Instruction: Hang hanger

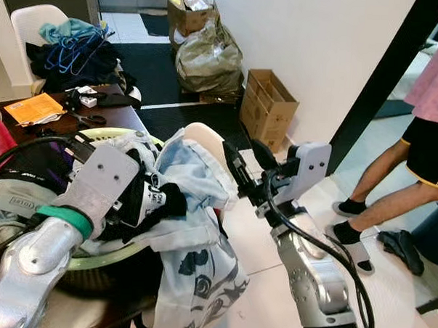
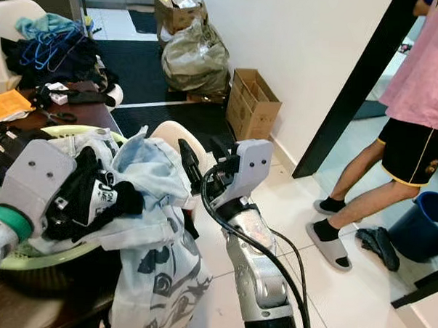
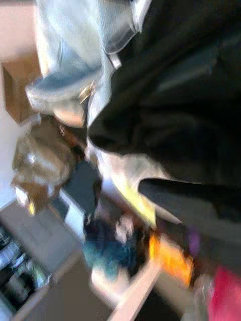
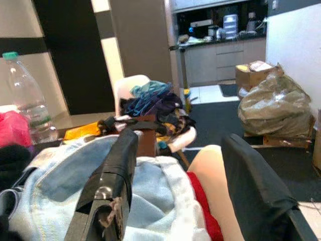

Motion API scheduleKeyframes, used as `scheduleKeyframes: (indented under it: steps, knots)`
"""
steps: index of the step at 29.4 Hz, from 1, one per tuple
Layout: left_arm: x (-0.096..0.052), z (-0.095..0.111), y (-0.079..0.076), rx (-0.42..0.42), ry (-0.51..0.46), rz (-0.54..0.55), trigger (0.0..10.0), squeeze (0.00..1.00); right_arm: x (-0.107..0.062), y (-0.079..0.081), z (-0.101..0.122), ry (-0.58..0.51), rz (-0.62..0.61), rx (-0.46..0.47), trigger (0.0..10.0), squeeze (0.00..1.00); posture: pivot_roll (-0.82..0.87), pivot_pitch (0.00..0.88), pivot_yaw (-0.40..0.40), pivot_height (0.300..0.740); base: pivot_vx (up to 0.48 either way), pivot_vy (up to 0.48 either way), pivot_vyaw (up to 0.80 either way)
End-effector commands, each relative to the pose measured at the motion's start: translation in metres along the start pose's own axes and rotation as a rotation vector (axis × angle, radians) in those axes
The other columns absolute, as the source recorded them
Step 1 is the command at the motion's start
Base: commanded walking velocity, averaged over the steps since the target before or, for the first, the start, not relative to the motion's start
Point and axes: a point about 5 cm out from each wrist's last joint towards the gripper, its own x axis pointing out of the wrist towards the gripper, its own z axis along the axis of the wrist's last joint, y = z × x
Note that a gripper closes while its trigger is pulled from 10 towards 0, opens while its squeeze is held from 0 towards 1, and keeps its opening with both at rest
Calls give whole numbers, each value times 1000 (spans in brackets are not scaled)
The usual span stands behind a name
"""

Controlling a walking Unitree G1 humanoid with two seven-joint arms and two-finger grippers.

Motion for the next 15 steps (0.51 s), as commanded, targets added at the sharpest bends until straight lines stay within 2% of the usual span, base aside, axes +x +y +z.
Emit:
scheduleKeyframes:
  steps: [1, 2, 3, 4, 5, 7, 8, 10, 11, 12, 13, 15]
  knots:
    - [-10, 10, 13, 74, -57, 71, 10000, 1000, -4, -1, -3, 14, -8, 5, 10000, 0, 67, 158, -20, 740, 0, 0, 0]
    - [-10, 10, 13, 74, -57, 71, 10000, 1000, -4, -1, -3, 14, -8, 5, 10000, 0, 67, 158, -20, 740, 0, 0, 0]
    - [-15, 17, 19, 132, -103, 116, 10000, 94, -4, -1, -4, 17, -4, 9, 10000, 0, 74, 160, -26, 740, 0, 0, 0]
    - [-15, 17, 19, 132, -103, 116, 10000, 94, -4, -1, -4, 17, -4, 9, 10000, 0, 74, 160, -26, 740, 0, 0, 0]
    - [-19, 22, 20, 170, -137, 128, 10000, 0, -3, 0, -4, 20, 1, 12, 10000, 0, 79, 160, -31, 740, 0, 0, 0]
    - [-19, 22, 20, 170, -137, 128, 10000, 0, -3, 0, -4, 20, 1, 12, 10000, 0, 79, 160, -31, 740, 0, 0, 0]
    - [-23, 25, 15, 198, -159, 65, 10000, 0, -2, 2, -5, 21, 9, 16, 10000, 0, 83, 161, -36, 740, 0, 0, 0]
    - [-37, 29, 3, 159, -183, -174, 10000, 0, 0, 2, -6, 24, 21, 21, 10000, 0, 99, 163, -46, 740, 0, 0, 0]
    - [-37, 29, 3, 159, -183, -174, 10000, 0, 0, 2, -6, 24, 21, 21, 10000, 0, 99, 163, -46, 740, 0, 0, 0]
    - [-42, 30, 2, 130, -187, -261, 10000, 0, 1, 3, -6, 27, 27, 23, 10000, 0, 99, 163, -46, 740, 0, 0, 0]
    - [-42, 30, 2, 130, -187, -261, 10000, 0, 1, 3, -6, 27, 27, 23, 10000, 0, 99, 163, -46, 740, 0, 0, 0]
    - [-45, 30, 6, 118, -185, -340, 10000, 0, 3, 4, -7, 30, 37, 28, 10000, 0, 108, 163, -52, 740, 0, 0, 0]
